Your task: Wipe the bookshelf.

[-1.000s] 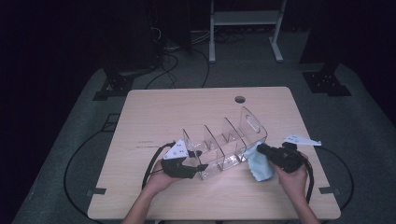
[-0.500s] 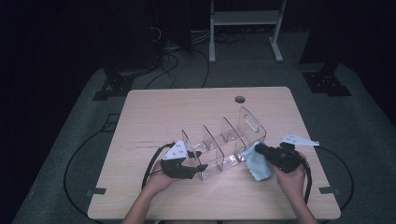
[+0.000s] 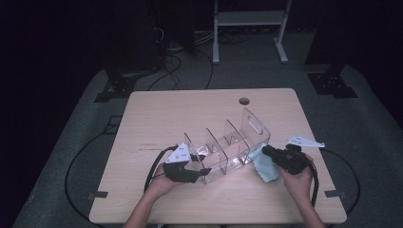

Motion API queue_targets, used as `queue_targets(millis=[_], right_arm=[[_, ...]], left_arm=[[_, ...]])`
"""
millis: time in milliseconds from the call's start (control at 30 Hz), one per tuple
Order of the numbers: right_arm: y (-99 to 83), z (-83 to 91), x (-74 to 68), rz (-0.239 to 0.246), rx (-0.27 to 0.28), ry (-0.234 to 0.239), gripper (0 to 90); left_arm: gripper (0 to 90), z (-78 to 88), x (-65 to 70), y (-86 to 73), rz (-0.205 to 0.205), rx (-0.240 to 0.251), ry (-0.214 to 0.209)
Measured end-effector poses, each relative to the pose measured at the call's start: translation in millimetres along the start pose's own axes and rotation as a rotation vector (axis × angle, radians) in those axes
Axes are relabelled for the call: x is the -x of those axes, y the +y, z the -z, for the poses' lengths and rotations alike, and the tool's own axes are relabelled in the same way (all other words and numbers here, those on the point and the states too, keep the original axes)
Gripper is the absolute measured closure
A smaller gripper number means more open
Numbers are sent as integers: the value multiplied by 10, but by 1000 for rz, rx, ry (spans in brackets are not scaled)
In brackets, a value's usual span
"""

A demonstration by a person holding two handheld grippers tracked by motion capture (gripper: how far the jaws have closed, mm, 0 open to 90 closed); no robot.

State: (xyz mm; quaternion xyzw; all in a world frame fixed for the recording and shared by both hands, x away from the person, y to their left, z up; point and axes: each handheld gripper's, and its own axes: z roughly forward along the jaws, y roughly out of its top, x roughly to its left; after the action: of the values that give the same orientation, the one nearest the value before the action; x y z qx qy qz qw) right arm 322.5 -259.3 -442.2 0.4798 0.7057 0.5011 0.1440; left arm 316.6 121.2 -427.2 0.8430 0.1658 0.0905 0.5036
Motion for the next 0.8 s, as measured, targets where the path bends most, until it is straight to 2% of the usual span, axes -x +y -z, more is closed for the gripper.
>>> queue_targets(millis=[133,200,233,367,400,467,567,600,667,700,800], right_arm=[[106,117,-12,9,58,-16,830],[137,184,31,6,80,-42,830],[124,184,72,-9,82,-40,830],[36,74,154,-31,35,-44,829],[-17,-4,185,-35,4,-49,830],[-36,-29,190,-35,-11,-52,829],[-126,-138,236,-46,-75,-58,829],[-126,-141,235,-44,-73,-61,830],[-60,-71,206,-48,-21,-61,831],[-27,-40,189,-30,1,-66,831],[-55,-66,198,-37,-12,-65,831]], left_arm=[[456,5,3,-2,-2,-2,-7],[456,12,-5,-4,-4,-2,-11],[457,12,-6,-4,-3,-2,-12],[457,20,-7,-4,-2,-2,-18],[457,25,-10,-5,0,-3,-21],[457,28,-16,-6,3,-4,-27],[457,30,-17,-8,2,-4,-29],[457,32,-18,-10,1,-4,-30],[457,37,-22,-13,0,-4,-32],[457,38,-24,-14,-1,-3,-34],[457,38,-24,-14,0,-4,-34]])
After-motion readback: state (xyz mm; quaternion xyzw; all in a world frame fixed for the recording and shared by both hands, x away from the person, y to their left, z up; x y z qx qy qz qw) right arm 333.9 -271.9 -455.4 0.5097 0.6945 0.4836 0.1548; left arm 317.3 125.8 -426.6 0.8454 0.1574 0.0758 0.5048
